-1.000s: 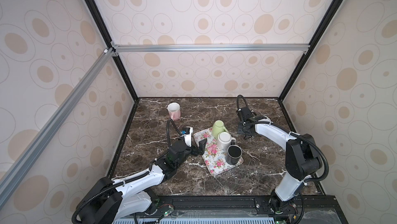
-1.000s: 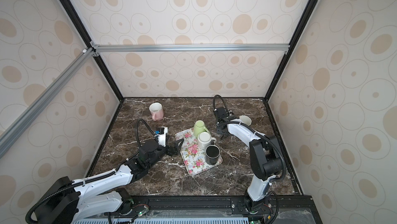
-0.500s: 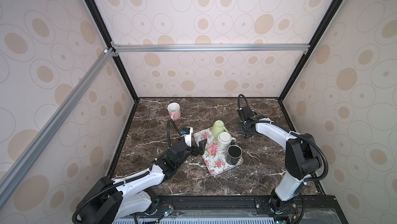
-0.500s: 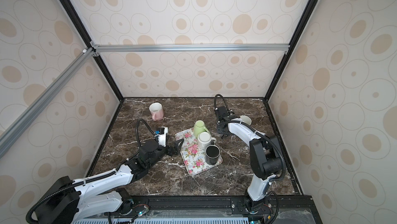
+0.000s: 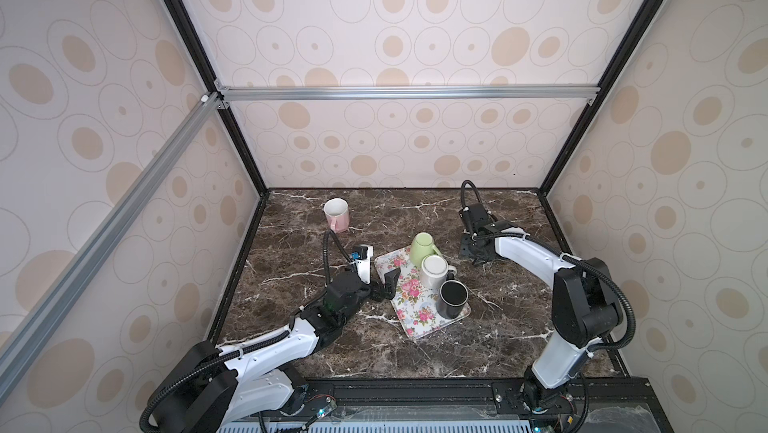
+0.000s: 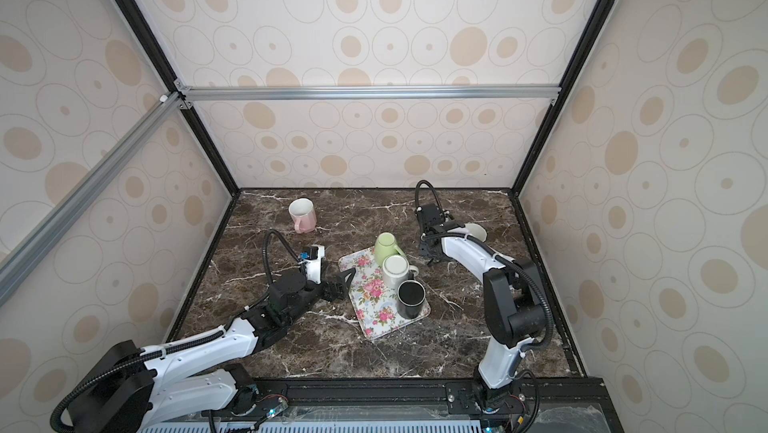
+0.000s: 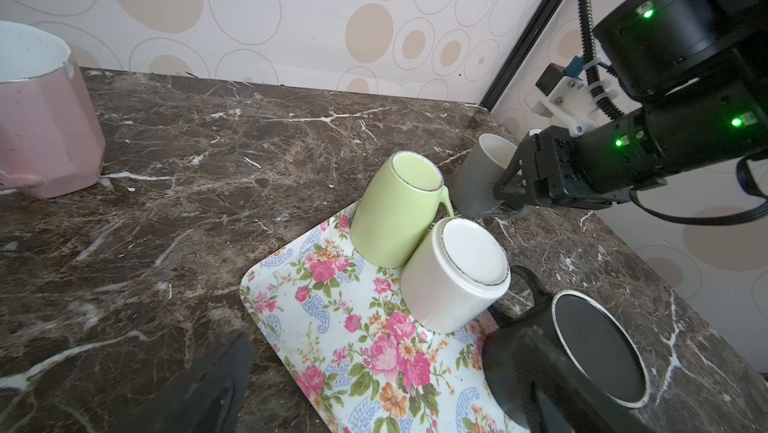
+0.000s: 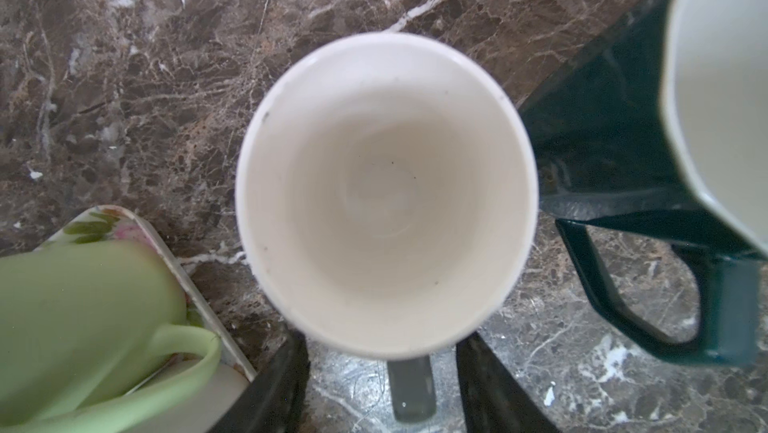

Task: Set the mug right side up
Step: 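Lower the grey mug onto the table and open the right gripper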

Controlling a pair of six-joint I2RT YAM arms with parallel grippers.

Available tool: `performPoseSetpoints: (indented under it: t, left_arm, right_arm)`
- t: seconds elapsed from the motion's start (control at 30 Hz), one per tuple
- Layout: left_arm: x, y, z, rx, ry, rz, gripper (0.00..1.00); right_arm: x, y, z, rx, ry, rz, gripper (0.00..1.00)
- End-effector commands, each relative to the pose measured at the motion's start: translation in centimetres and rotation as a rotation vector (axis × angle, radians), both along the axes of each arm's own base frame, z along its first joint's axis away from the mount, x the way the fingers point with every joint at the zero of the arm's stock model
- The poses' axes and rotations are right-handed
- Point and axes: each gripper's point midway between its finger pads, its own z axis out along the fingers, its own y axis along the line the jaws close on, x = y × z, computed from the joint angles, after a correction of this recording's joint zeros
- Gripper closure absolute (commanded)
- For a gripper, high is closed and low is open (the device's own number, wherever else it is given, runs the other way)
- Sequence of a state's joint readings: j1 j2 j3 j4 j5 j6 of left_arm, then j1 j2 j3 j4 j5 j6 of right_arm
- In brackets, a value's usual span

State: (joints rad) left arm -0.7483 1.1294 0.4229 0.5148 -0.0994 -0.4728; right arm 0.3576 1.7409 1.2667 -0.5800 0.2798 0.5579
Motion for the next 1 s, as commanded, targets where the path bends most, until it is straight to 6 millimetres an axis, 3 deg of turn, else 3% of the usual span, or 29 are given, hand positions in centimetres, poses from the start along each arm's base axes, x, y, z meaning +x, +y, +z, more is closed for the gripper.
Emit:
performPoseSetpoints:
  t: [0.0, 0.33, 0.57, 0.8, 0.97]
  left_arm:
    - [0.1, -0.1, 0.5, 0.004, -0.022, 0.001, 0.02]
    - [0.1, -0.2, 0.4, 0.004, -0.020, 0.001, 0.02]
    - [0.2, -0.1, 0.2, 0.012, -0.016, 0.004, 0.02]
    - [0.2, 0.1, 0.3, 0.035, -0.046, 0.002, 0.02]
    - [-0.2, -0.4, 1.3, 0.031, -0.098, -0.046, 0.02]
  right_arm:
    - [0.0, 0.0, 1.9, 0.030, -0.041, 0.001, 0.38]
    - [-0.6, 0.9, 6.3, 0.112, -0.133, 0.049, 0.37]
    - [-2.1, 1.9, 8.8, 0.170, -0.185, 0.128, 0.35]
    - [-4.7, 5.5, 11.3, 0.255, -0.246, 0.319, 0.34]
    - [-6.5, 8.1, 11.0, 0.296, -0.185, 0.398, 0.34]
